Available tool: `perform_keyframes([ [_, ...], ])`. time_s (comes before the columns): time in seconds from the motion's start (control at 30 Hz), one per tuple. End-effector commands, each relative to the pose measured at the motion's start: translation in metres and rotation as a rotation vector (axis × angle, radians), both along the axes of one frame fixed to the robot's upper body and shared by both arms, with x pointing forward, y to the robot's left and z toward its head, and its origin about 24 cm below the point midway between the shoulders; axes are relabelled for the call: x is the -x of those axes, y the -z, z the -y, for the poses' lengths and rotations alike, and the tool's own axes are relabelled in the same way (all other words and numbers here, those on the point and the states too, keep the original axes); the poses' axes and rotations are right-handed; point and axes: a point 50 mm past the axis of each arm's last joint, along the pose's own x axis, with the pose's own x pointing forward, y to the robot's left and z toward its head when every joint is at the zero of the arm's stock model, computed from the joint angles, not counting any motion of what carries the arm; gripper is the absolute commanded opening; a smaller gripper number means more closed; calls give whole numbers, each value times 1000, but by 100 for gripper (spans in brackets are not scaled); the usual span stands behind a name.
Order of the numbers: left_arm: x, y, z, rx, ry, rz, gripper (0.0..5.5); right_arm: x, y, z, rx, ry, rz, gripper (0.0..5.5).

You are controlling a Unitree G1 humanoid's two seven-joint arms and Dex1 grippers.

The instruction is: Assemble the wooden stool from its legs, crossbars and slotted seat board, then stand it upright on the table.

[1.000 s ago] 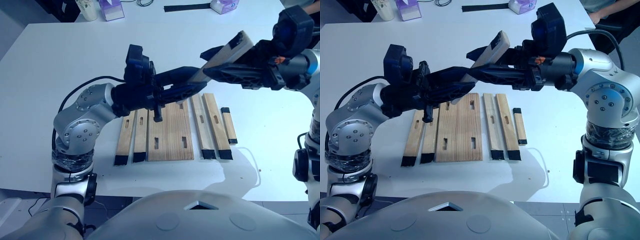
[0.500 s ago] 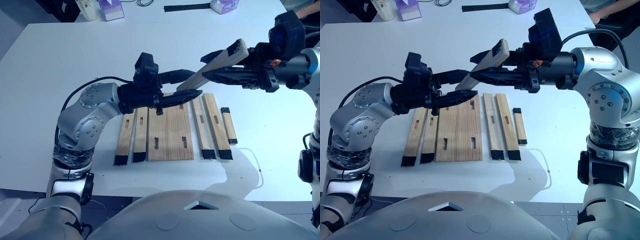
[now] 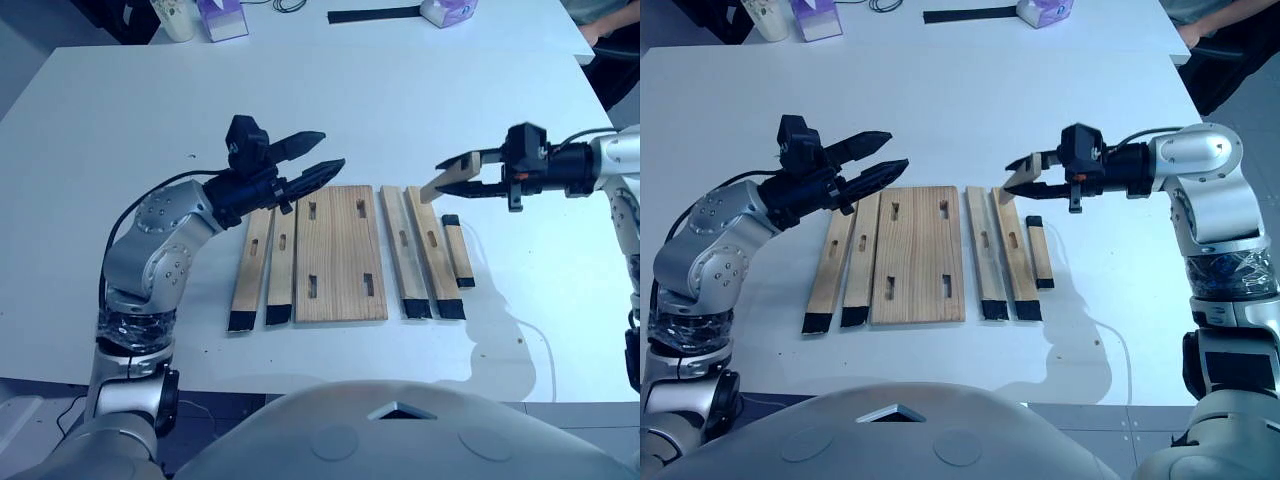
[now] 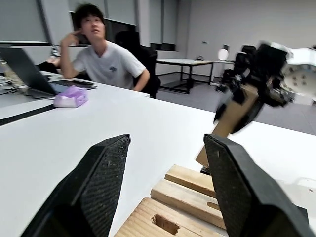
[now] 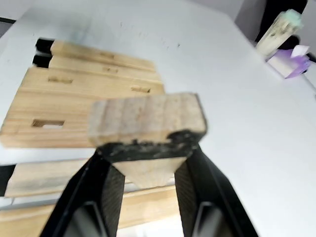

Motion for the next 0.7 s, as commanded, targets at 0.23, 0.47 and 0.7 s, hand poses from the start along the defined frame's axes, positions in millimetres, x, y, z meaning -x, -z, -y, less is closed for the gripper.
perform_keyframes([
  [0.23, 11, 7, 4, 25, -62, 11, 277, 13, 17, 6, 81, -111, -71, 130],
  [0.47, 14, 10, 8, 29, -70, 8, 277, 15, 24, 11, 126, -126, -69, 130],
  [0.7, 15, 9, 8, 27, -65, 8, 277, 19, 32, 14, 139, -125, -94, 130],
])
